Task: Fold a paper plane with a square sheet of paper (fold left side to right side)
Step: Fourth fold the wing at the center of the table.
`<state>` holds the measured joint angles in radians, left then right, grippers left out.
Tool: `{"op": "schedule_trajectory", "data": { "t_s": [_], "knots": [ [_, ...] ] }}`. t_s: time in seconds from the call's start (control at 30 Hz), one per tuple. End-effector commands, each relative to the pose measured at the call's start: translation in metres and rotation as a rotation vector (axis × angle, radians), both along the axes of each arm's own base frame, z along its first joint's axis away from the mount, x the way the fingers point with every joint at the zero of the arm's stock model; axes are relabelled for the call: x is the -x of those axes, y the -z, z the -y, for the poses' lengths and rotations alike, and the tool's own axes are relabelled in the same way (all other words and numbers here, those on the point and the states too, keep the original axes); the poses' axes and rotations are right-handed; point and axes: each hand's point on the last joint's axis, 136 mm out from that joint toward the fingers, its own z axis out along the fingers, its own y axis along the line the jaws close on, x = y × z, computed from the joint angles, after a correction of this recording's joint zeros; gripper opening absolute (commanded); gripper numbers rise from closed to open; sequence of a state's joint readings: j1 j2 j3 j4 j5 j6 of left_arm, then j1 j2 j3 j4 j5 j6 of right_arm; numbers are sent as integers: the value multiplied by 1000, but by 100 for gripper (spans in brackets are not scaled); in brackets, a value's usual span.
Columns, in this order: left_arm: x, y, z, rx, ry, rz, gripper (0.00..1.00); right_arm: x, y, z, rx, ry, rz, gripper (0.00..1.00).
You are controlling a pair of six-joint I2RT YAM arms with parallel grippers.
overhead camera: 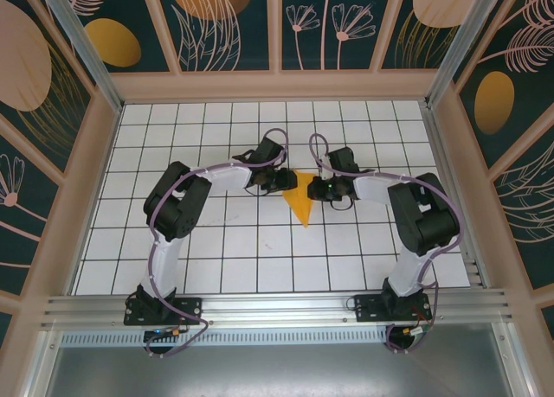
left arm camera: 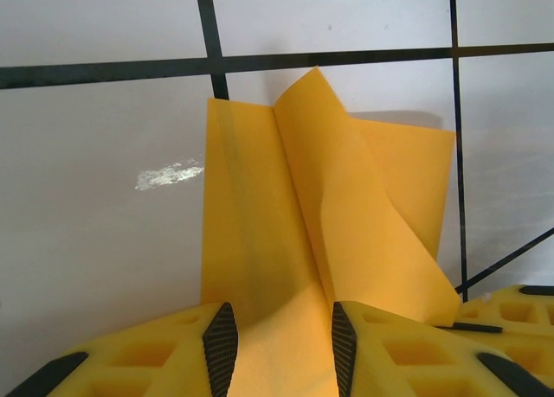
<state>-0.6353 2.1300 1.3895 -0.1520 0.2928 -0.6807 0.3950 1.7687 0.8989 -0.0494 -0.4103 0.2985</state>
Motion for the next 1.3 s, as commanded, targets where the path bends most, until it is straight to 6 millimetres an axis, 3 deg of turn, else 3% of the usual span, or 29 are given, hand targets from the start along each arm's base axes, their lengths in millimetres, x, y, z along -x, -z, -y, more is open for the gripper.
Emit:
{"op": "schedule_trajectory", "data": {
  "t_s": [0.0,0.9,1.0,1.27],
  "knots": [
    [23,69,-39,-210,-23,-119,40,-1,-14,3,-35,18,26,0],
    [23,63,-35,-181,-19,-115,40,6,28,14,36,44,-74,0],
    [19,48,-30,-151,-12,-91,41,8,33,17,52,47,-91,0],
    [2,-23,-9,-25,10,22,43,13,43,20,76,49,-121,0]
  ]
}}
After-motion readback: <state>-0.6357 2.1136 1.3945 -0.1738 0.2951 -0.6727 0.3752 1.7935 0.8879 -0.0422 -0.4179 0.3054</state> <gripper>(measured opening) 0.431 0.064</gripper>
